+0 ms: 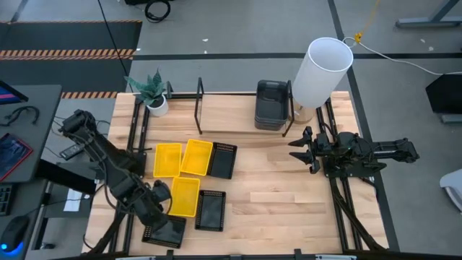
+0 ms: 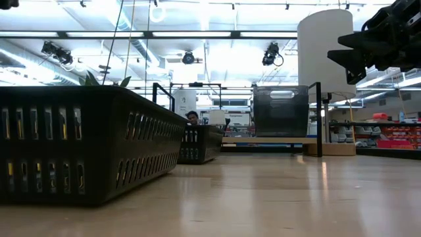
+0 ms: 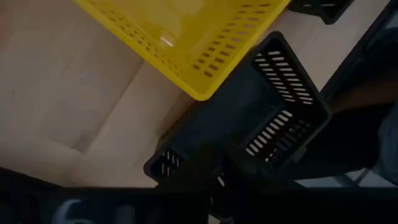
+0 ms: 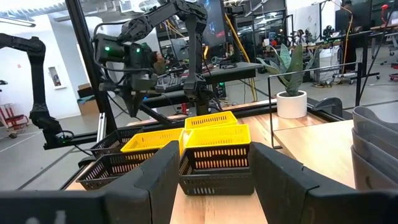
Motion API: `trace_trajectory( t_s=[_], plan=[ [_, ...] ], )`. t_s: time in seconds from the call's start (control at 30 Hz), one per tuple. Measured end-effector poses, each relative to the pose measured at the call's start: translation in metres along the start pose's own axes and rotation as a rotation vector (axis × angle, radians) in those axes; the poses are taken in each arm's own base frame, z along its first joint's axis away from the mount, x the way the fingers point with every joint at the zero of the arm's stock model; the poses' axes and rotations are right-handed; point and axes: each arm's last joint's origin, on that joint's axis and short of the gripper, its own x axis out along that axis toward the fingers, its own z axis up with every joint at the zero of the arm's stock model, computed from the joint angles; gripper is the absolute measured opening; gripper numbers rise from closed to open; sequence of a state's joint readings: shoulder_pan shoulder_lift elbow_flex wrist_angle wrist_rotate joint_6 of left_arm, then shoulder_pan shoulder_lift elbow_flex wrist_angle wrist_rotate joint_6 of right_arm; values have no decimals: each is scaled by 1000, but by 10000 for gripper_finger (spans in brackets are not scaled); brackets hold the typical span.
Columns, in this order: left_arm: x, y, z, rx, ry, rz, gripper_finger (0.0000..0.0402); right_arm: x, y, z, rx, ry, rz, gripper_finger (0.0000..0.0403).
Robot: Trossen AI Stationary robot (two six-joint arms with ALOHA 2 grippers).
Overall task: Stack baskets on shelf by color
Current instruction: Stack the bottom black basket on the center black basket
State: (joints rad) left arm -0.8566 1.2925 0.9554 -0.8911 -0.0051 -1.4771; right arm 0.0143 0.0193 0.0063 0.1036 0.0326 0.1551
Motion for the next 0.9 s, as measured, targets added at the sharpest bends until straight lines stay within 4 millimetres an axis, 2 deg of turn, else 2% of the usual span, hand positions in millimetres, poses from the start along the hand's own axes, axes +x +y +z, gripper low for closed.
trace_trajectory(
  t_s=[0.27, 0.4, 0.53, 0.9],
  plan=[
    [20, -4, 0, 183, 46, 68, 162, 0, 0, 0, 0, 0, 0, 197],
    [30, -6, -1, 248, 110, 93, 194, 0, 0, 0, 0, 0, 0, 197],
    [39, -7, -3, 303, 137, 122, 195, 0, 0, 0, 0, 0, 0, 197],
    [70, -7, -3, 416, 188, 233, 161, 0, 0, 0, 0, 0, 0, 197]
  ],
)
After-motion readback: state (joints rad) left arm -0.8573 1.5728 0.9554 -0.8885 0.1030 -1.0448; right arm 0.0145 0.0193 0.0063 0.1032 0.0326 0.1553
